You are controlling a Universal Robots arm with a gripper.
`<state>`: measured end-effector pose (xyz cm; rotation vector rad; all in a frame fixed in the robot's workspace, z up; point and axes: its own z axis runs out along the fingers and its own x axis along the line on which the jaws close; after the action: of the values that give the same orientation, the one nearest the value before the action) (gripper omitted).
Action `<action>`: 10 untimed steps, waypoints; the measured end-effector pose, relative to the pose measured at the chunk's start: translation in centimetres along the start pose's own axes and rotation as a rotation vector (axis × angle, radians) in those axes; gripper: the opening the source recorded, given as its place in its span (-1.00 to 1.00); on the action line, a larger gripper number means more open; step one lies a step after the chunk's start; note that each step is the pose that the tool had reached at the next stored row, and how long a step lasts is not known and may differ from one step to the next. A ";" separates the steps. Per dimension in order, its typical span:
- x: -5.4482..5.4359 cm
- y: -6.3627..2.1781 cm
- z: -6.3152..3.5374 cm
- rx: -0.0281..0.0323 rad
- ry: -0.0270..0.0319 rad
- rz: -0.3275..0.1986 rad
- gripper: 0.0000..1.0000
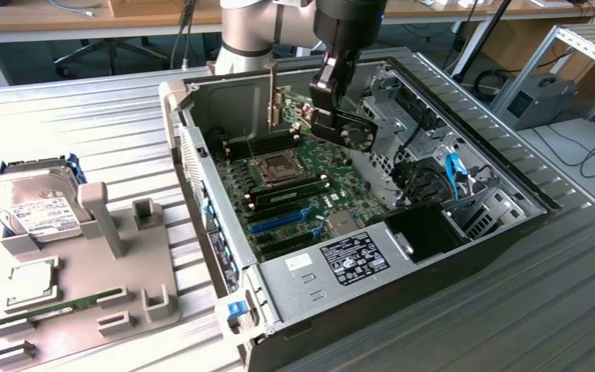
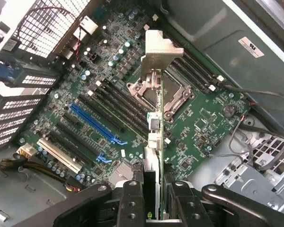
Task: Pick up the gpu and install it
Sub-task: 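Insert the gpu into the slot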
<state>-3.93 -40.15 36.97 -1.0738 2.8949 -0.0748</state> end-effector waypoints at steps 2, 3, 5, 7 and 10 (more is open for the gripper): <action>0.0 0.00 0.00 -0.0019 -0.0038 -0.059 -0.47; 0.0 0.00 0.01 -0.0029 -0.0062 -0.101 -0.47; 0.0 0.00 0.01 -0.0028 -0.0062 -0.110 -0.47; 0.0 0.00 0.01 -0.0028 -0.0066 -0.119 -0.47; 0.0 0.00 0.02 -0.0027 -0.0070 -0.133 -0.47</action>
<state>-3.93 -40.15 36.95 -1.2636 2.8148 -0.0724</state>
